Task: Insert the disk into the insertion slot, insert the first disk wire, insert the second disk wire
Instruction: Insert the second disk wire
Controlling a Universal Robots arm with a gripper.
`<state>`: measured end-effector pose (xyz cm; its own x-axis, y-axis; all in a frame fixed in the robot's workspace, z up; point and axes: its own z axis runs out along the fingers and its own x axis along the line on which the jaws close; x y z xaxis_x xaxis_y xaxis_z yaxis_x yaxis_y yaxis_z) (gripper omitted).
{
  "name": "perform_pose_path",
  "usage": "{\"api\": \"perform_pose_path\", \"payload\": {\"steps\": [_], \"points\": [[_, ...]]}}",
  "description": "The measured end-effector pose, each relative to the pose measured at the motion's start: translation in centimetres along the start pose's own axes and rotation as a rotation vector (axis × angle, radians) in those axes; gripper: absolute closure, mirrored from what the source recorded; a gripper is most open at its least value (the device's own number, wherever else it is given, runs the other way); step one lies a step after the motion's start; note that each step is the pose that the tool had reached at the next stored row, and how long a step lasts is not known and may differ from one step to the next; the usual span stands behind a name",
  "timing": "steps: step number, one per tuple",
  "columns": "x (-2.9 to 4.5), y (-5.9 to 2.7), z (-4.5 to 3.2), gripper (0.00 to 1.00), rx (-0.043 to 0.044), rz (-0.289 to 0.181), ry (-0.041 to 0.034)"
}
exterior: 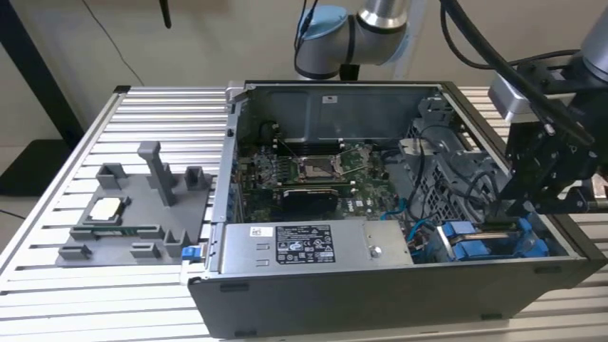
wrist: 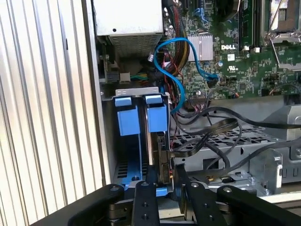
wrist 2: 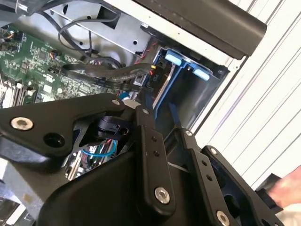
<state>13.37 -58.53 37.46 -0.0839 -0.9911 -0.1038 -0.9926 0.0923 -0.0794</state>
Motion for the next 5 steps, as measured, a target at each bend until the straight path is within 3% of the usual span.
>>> {"api": "perform_pose_path", "payload": {"steps": [5], "points": [[0.0,0.0,-0.01,0.69,0.0,0.0,0.0006]]}}
